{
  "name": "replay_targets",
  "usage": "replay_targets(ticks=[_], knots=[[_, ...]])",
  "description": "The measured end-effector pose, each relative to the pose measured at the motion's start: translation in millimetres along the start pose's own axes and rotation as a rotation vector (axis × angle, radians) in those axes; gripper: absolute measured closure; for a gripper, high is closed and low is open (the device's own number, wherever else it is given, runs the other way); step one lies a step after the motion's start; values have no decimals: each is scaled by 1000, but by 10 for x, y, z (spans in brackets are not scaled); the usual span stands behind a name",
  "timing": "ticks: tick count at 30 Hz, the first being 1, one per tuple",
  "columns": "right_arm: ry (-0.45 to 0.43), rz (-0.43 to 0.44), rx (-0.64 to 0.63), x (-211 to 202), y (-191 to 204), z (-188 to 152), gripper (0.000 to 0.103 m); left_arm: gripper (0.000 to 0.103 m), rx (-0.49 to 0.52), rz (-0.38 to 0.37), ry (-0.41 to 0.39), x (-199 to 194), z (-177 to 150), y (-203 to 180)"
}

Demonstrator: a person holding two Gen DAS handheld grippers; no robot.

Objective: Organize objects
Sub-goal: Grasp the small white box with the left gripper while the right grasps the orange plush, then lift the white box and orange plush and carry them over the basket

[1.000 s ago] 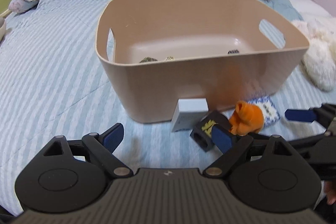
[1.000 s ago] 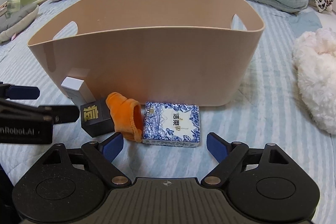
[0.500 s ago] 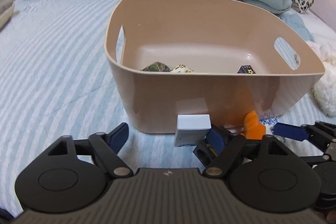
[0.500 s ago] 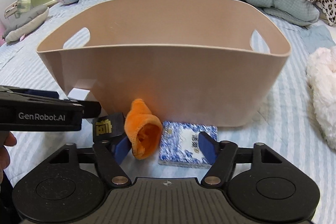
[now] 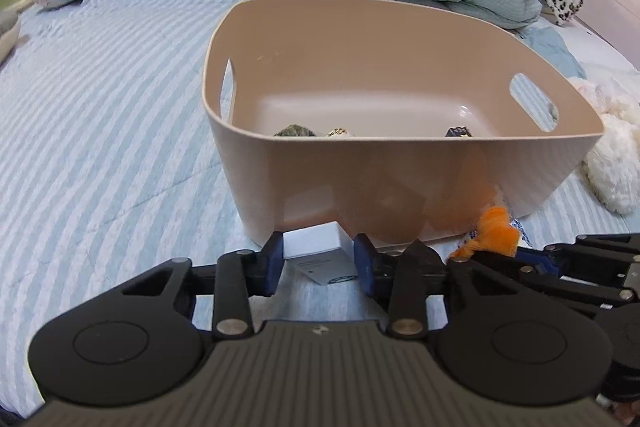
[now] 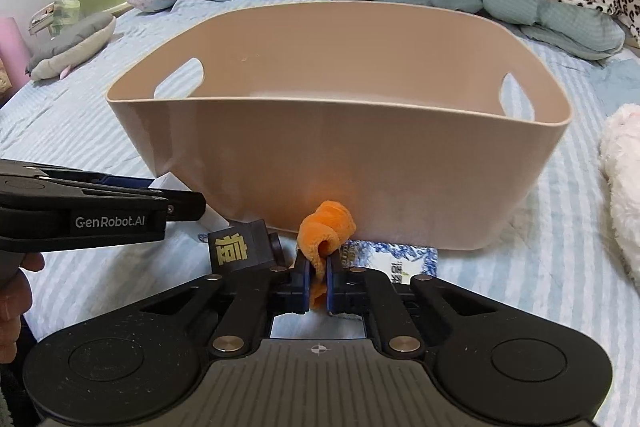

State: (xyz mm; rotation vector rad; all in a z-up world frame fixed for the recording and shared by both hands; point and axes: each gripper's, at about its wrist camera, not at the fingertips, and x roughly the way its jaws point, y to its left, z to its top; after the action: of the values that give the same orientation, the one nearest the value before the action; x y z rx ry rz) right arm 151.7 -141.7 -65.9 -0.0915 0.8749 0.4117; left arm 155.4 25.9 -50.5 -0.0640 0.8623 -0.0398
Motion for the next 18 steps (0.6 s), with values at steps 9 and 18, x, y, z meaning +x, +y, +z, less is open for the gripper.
replay_targets(ticks=[9, 18], knots=[[-57, -5, 46, -346, -73, 36, 96, 71, 22, -14, -17, -184, -55, 12], [-105, -9, 68, -663, -115, 16, 96, 71, 17, -13, -29, -450, -131, 112]])
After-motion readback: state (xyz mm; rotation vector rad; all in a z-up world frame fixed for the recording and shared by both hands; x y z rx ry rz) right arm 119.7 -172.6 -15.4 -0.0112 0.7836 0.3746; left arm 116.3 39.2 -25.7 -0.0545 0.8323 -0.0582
